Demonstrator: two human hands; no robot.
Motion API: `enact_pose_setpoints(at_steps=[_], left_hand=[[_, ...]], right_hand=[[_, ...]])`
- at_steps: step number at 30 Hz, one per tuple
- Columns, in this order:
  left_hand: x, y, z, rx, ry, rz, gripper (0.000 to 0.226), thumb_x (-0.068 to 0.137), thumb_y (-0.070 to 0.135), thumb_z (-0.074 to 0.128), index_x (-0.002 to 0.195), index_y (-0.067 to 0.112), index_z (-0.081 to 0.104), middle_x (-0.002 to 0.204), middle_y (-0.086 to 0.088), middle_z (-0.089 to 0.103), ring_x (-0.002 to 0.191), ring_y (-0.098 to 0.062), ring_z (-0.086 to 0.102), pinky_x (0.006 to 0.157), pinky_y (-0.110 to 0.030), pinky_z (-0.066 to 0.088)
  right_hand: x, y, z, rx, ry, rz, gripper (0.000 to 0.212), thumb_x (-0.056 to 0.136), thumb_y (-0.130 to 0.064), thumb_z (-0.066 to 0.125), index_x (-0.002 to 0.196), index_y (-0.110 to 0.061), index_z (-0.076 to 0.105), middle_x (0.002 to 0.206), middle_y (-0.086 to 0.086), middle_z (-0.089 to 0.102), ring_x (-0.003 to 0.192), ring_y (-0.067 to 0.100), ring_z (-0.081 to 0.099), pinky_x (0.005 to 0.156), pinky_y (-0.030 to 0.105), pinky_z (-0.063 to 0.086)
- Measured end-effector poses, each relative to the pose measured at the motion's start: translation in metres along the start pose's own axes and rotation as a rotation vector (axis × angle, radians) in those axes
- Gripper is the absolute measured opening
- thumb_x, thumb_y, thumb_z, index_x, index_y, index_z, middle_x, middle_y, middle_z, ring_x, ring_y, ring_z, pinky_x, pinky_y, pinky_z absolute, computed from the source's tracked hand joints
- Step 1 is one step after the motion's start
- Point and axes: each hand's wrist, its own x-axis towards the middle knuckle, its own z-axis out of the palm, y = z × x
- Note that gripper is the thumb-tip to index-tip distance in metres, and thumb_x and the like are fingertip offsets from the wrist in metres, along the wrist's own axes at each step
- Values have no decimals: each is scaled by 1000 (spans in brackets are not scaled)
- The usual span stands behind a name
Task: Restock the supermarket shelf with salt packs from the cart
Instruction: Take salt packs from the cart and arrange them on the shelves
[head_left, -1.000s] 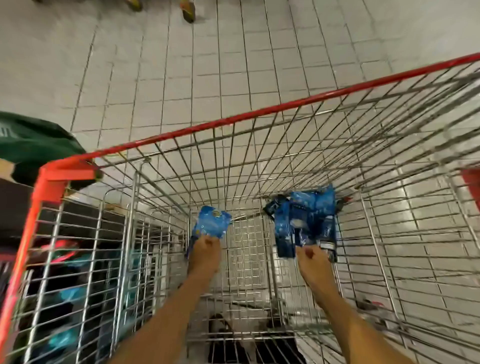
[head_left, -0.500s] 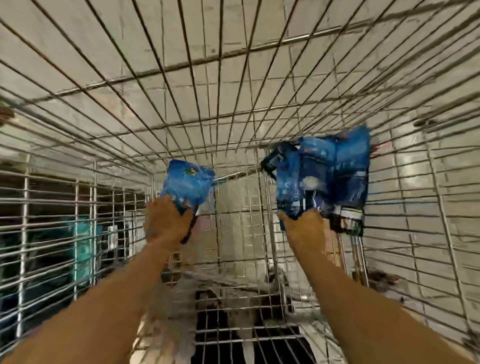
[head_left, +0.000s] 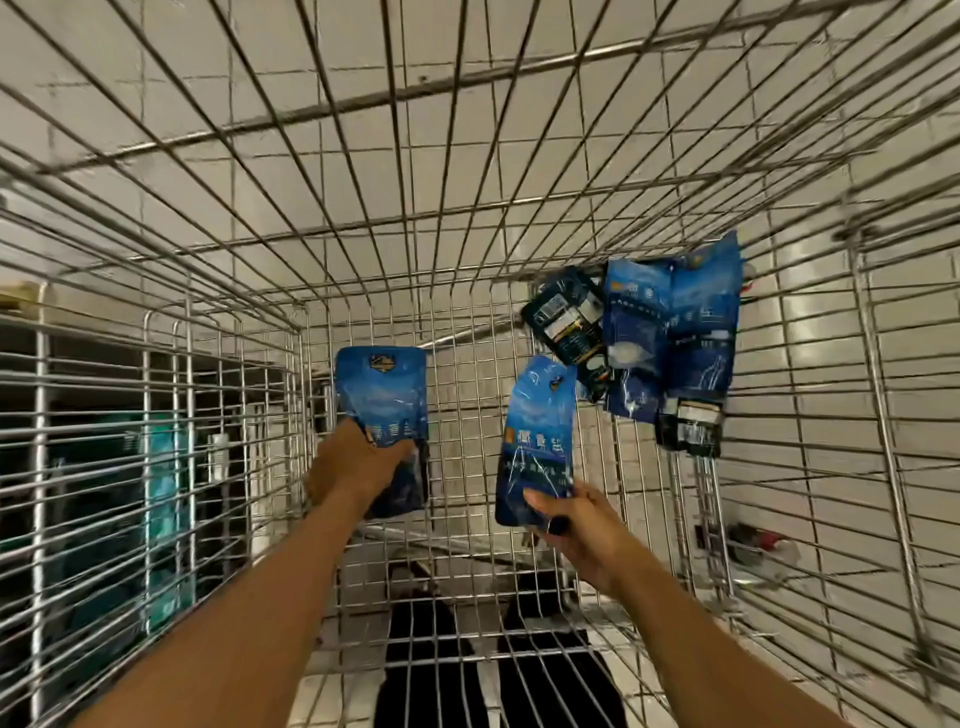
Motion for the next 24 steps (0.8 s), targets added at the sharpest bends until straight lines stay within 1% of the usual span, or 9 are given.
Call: enact_pose_setpoints(at_steps=[5, 8, 10, 12, 13, 16, 18, 21, 24], left_hand=[[-23, 5, -12, -456, -129, -44, 57, 71, 6, 85, 122, 4, 61, 116, -16, 69, 105, -29, 66, 93, -43, 54], [-48, 8, -30, -594, -200, -39, 56, 70, 5, 86, 119, 2, 60, 113, -15, 69, 86, -19, 67, 63, -17, 55], [-71, 13, -48, -666, -240, -56, 56, 70, 16, 88, 118, 5, 61, 107, -12, 71, 73, -13, 70, 49, -12, 51], [-95, 21, -71, -759, -313, -90, 49, 70, 20, 88, 112, 10, 65, 103, -14, 74, 73, -17, 73, 53, -22, 55], [-109, 27, -84, -807, -337, -98, 45, 70, 20, 87, 109, 10, 68, 101, -15, 75, 75, -22, 74, 58, -29, 58], [-154, 45, -132, -876, -341, -64, 49, 65, 23, 90, 107, 10, 68, 99, -17, 75, 86, -37, 73, 76, -53, 60], [-187, 54, -168, -901, -309, -16, 50, 64, 24, 91, 106, 11, 66, 101, -17, 74, 91, -38, 71, 82, -59, 57], [-235, 66, -218, -944, -251, 103, 44, 76, 18, 82, 112, 3, 62, 94, -15, 73, 75, -23, 73, 65, -38, 62], [-288, 70, -272, -1022, -175, 193, 30, 89, 16, 69, 116, 6, 62, 88, -6, 72, 54, -11, 68, 41, -16, 49]], right_hand=[[-37, -2, 11, 103, -131, 31, 57, 64, -5, 79, 118, -14, 65, 113, 10, 73, 96, 25, 73, 92, 44, 52], [-68, -17, 19, 110, -161, 37, 58, 67, -2, 76, 121, -18, 63, 115, 10, 73, 99, 27, 72, 98, 56, 50], [-92, -31, 26, 100, -151, 34, 56, 63, -11, 81, 117, -17, 66, 109, 11, 75, 94, 29, 74, 81, 52, 58], [-121, -49, 36, 74, -99, 27, 64, 52, -23, 89, 111, -15, 68, 103, 12, 76, 87, 27, 75, 62, 41, 61], [-137, -59, 40, 55, -78, 3, 71, 45, -29, 93, 110, -16, 68, 101, 10, 77, 86, 25, 75, 62, 38, 60], [-185, -88, 53, 8, -77, -115, 87, 33, -38, 100, 112, -23, 69, 105, 7, 76, 94, 21, 74, 86, 42, 58], [-225, -105, 63, 40, -117, -188, 80, 36, -36, 101, 110, -25, 72, 108, 6, 76, 96, 19, 74, 80, 35, 59], [-283, -120, 75, 113, -139, -293, 70, 39, -25, 98, 105, -20, 75, 103, 11, 76, 86, 21, 75, 62, 27, 58], [-346, -130, 88, 138, -199, -421, 51, 42, -22, 94, 90, -19, 79, 86, 9, 77, 67, 21, 74, 51, 25, 56]])
